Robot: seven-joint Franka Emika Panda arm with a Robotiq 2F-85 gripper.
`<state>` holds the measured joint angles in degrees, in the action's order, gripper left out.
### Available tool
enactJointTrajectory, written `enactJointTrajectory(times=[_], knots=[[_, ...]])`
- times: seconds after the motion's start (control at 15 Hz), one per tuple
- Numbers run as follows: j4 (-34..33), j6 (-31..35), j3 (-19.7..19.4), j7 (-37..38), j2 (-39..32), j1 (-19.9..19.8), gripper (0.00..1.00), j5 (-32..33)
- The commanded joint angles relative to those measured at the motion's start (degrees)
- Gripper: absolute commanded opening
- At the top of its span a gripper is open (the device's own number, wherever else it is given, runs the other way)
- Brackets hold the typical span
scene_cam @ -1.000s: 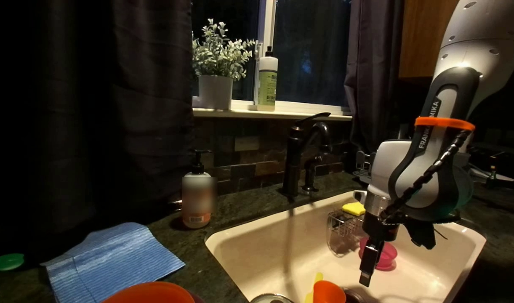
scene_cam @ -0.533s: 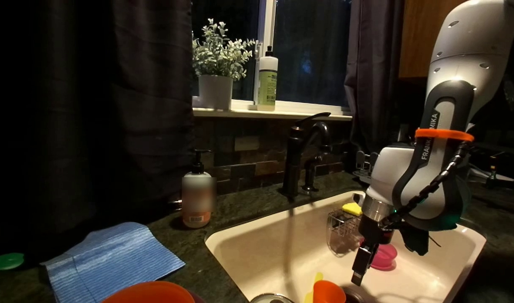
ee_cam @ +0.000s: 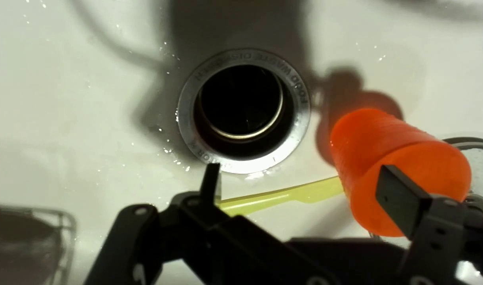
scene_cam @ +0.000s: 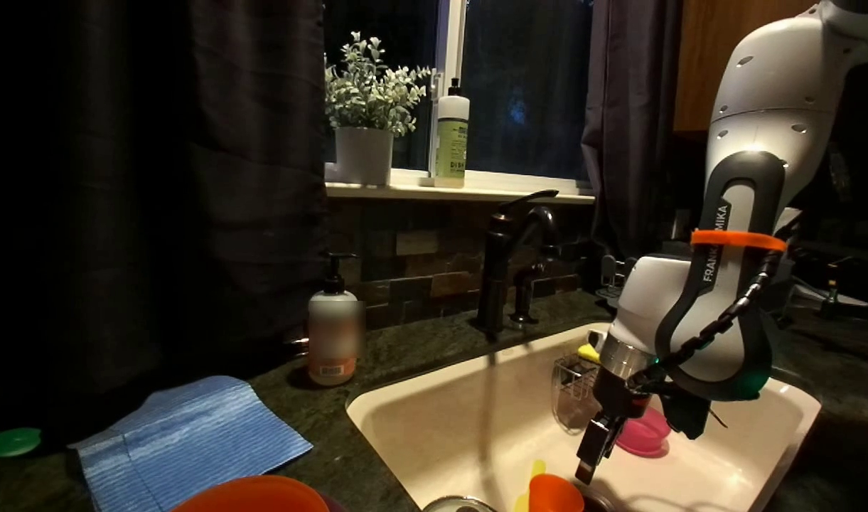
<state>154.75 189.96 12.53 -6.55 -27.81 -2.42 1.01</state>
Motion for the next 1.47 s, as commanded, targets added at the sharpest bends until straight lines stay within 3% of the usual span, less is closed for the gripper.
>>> enactJointTrajectory(times=[0.0, 0.27, 0.33, 0.4, 0.53, 0.93, 1.07, 1.2, 1.4], knots=[[-2.20, 1.60, 0.68, 2.44, -3.28, -0.82, 1.00, 1.91], [-4.39, 0.79, 1.03, 2.98, -5.17, -0.77, 1.00, 1.86], [-4.82, 0.62, 1.27, 3.10, -5.57, -0.87, 0.95, 1.83], [-5.27, 0.41, 1.34, 3.15, -6.05, -0.79, 0.74, 1.79], [-5.96, 0.23, 1.62, 3.40, -6.82, -0.89, 0.70, 1.74], [-7.02, -0.17, 2.54, 4.19, -7.59, -1.68, 0.21, 1.63], [-6.76, -0.68, 4.76, 4.91, -6.63, -4.04, 0.06, 1.94], [-6.62, -1.46, 7.22, 5.31, -5.65, -7.14, 0.00, 2.33], [-7.06, -1.16, 9.15, 5.39, -6.04, -10.15, 0.01, 2.60]])
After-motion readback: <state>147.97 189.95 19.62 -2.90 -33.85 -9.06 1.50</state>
